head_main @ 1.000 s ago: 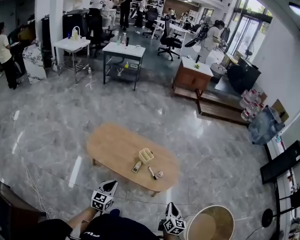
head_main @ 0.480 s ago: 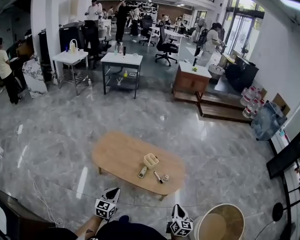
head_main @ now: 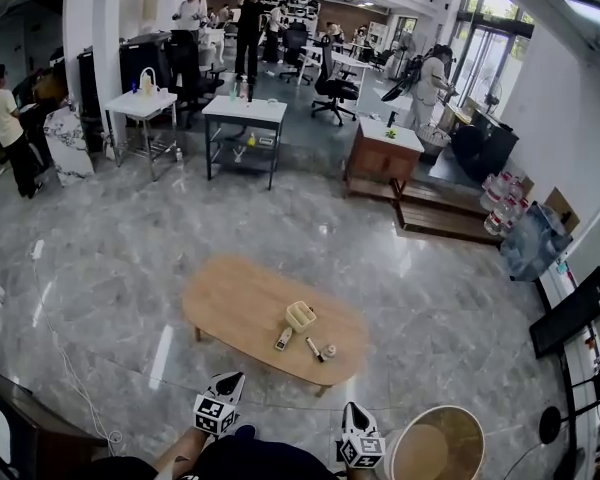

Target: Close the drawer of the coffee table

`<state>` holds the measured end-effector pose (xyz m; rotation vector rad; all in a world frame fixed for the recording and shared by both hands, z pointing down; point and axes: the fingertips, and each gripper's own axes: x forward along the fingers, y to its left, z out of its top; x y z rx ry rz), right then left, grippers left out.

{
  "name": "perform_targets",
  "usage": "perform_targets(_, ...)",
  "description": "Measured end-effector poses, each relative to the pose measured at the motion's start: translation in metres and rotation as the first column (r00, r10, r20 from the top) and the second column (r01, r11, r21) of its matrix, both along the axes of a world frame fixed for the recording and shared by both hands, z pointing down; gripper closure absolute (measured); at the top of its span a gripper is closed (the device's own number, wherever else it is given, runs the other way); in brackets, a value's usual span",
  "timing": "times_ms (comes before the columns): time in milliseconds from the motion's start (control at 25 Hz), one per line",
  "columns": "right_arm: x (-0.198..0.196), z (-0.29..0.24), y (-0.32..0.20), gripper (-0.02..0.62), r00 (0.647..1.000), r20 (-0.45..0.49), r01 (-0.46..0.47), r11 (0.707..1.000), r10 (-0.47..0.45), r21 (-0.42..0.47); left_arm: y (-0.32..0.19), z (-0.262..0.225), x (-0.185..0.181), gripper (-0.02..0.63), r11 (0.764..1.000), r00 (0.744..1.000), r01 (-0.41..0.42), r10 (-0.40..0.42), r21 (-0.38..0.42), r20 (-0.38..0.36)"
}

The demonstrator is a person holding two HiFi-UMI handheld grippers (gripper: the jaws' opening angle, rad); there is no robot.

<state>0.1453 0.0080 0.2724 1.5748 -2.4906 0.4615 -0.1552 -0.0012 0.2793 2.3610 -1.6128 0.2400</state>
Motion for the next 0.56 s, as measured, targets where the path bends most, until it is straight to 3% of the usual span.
perform_targets(560, 0.002, 0.003, -0.008, 0.571, 0.999, 0.05, -0.011, 1.0, 0.012, -0.007, -0.008, 0.006, 0.014, 0.581, 1.0, 1.0, -0.028, 0.028, -0.002, 0.006)
